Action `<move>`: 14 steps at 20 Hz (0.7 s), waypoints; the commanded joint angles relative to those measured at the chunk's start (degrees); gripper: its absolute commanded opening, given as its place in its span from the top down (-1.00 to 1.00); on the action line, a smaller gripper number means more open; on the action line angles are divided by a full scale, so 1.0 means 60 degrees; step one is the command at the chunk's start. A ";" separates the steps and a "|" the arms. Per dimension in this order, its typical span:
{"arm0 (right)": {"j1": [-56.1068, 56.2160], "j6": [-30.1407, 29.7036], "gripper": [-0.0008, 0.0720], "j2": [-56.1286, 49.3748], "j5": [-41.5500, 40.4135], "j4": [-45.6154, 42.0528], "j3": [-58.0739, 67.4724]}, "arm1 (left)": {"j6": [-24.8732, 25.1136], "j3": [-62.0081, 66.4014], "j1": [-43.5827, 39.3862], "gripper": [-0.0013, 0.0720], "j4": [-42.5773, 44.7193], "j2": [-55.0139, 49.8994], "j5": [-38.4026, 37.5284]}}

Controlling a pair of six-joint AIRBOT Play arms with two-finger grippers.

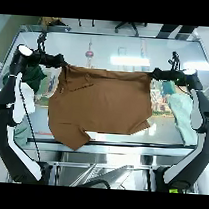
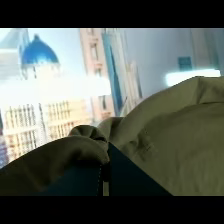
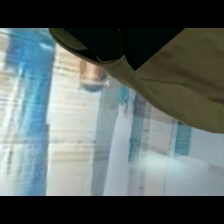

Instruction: Fold the shirts.

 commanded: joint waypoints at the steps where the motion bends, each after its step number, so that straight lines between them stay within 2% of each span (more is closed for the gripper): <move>1: -0.0153 -0.0029 0.94 -0.0244 0.0331 -0.0084 0.0361 | -0.0452 0.0273 0.0033 0.93 0.0743 -0.0066 -0.0288; 4: -0.0222 -0.0018 0.94 -0.0248 0.1457 -0.0707 0.0357 | -0.0521 -0.0630 0.0029 0.93 0.1508 0.0346 -0.0798; 8: -0.0215 -0.0011 0.94 -0.0200 0.2612 -0.0849 0.0353 | -0.0535 -0.0951 0.0018 0.93 0.1756 0.0390 -0.1596; 14: -0.0178 0.0142 0.94 -0.0211 0.2382 -0.1468 -0.0484 | -0.0965 -0.0958 -0.0091 0.93 0.2743 0.0226 -0.1752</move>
